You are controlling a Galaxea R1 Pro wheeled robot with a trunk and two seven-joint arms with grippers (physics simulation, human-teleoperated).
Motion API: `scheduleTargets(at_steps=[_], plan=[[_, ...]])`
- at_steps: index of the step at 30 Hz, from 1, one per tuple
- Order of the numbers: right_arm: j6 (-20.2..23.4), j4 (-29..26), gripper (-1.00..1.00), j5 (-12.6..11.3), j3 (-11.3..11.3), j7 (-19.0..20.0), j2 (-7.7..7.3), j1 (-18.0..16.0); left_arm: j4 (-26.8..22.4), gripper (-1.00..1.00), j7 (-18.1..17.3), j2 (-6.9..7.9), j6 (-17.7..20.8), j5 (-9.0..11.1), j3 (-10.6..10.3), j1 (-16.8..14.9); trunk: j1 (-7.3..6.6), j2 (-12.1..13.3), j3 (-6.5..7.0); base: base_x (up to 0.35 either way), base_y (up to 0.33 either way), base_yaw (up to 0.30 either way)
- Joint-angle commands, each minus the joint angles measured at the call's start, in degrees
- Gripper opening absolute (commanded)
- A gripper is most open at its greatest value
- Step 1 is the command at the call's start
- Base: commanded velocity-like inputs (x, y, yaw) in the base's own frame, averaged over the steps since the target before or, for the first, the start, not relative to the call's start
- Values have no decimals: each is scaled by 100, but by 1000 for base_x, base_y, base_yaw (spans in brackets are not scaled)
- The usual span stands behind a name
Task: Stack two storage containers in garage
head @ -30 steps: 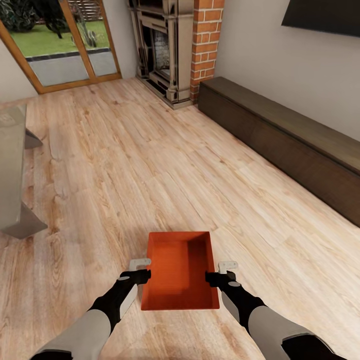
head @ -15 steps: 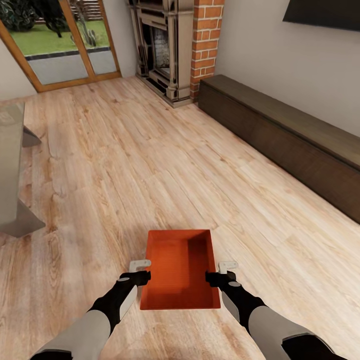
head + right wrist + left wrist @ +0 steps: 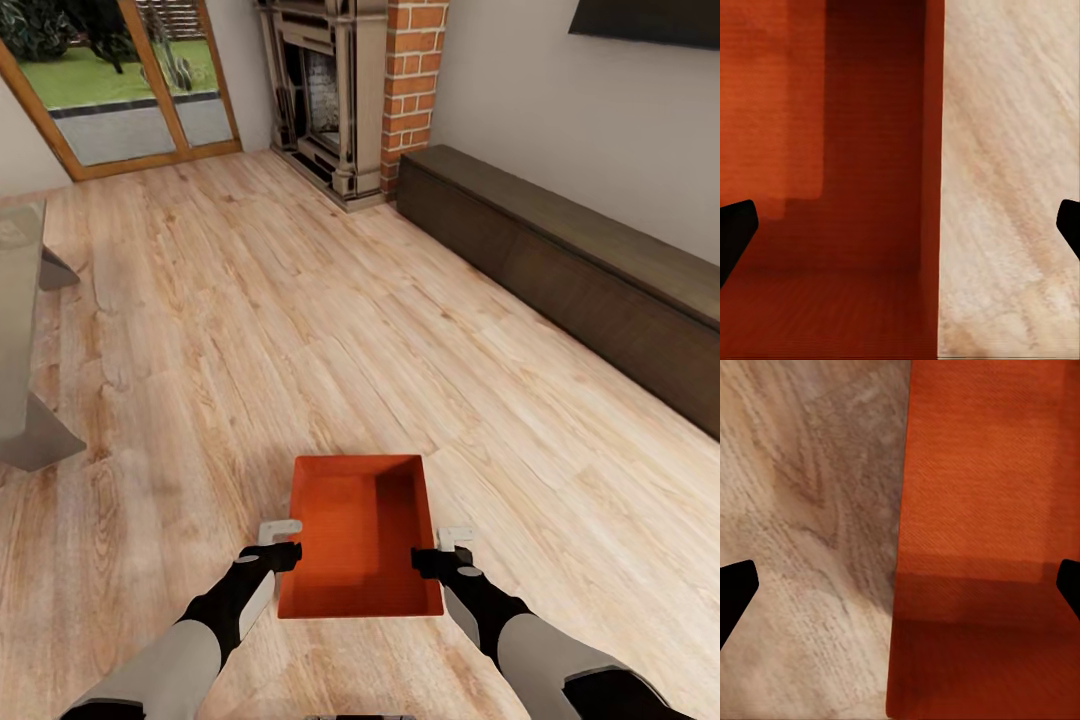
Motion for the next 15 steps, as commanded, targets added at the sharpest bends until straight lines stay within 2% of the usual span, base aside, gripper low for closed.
scheduleTargets(at_steps=[1, 7, 15], plan=[[-17, 28, 100, -53, 47, -28, -2, -4, -12, 100, 28, 0, 30, 47, -13, 0, 22, -43, -22, 0, 0, 0], [-51, 73, 100, -26, 50, -28, -50, -4, -16, 100, 24, 0, 30, 50, -10, 0, 154, -284, -129, 0, 0, 0], [-75, 250, 100, -9, 50, -28, -136, -4, -20, 100, 13, 0, 28, 48, -16, 0, 154, -284, -129, 0, 0, 0]])
